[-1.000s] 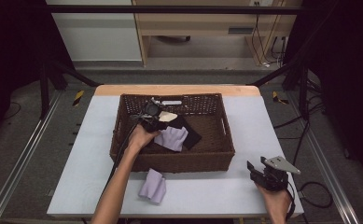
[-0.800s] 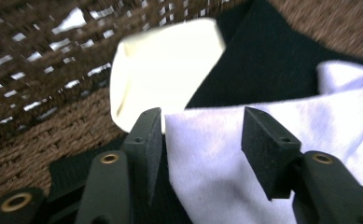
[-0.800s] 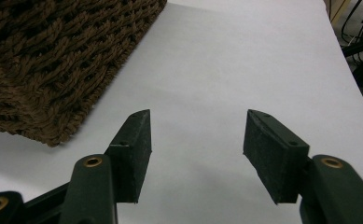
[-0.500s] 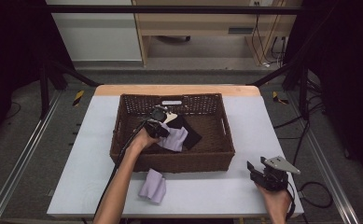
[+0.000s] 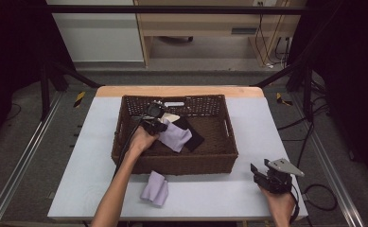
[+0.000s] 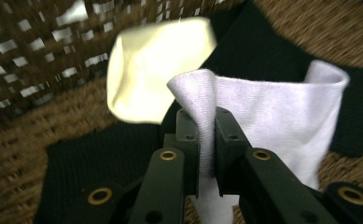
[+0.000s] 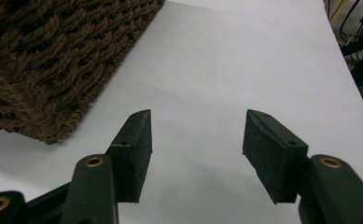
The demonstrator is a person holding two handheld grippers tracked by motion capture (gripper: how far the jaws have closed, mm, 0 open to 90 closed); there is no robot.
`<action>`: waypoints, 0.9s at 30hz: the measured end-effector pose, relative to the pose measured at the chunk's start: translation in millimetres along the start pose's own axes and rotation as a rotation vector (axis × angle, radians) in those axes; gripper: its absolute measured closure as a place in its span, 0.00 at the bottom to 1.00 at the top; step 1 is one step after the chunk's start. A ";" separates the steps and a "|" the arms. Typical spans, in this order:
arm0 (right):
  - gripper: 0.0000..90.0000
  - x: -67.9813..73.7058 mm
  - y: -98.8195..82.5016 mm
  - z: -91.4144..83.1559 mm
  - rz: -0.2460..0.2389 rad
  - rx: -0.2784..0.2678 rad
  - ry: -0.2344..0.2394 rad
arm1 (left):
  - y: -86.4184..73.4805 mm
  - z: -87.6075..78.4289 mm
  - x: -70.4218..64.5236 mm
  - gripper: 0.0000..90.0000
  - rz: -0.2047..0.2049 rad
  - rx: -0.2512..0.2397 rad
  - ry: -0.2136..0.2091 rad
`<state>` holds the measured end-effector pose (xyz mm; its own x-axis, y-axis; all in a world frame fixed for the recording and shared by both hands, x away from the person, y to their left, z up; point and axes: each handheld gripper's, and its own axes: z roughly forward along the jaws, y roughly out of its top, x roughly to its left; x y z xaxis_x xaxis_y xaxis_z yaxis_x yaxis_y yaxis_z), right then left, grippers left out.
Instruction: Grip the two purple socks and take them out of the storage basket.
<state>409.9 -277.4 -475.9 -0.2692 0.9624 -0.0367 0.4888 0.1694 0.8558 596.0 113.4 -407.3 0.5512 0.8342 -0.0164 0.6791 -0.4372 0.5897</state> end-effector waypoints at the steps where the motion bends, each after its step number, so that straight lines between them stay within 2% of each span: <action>1: 0.47 -0.2 0.0 -0.2 -0.001 0.000 0.000 | 0.3 -2.7 -1.3 0.91 0.009 -0.021 0.005; 7: 0.47 -1.3 -1.1 -0.6 0.007 0.002 0.001 | 0.9 -25.8 -6.2 0.91 0.031 -0.156 -0.003; 12: 0.47 -0.6 -0.9 -0.2 0.001 0.001 -0.002 | -4.0 -47.5 -7.7 0.91 0.033 -0.269 -0.015; 13: 0.47 -0.6 -0.9 -0.3 0.003 0.001 -0.001 | -5.0 -52.7 -8.4 0.91 0.041 -0.297 -0.004; 19: 0.47 -1.8 -1.3 -1.5 0.013 0.000 -0.005 | -11.3 -77.1 -8.6 0.91 0.018 -0.421 -0.039; 23: 0.47 -2.8 -1.2 -1.6 0.013 -0.005 -0.007 | -19.3 -93.9 -10.4 0.91 0.036 -0.479 -0.047; 27: 0.47 -2.8 -1.5 -2.1 0.015 -0.004 -0.007 | -29.0 -106.0 -10.6 0.91 0.045 -0.511 -0.057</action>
<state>408.1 -280.8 -476.0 -0.2564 0.9662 -0.0273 0.4891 0.1540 0.8585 519.1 152.9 -338.7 0.6096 0.7925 -0.0180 0.3390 -0.2401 0.9096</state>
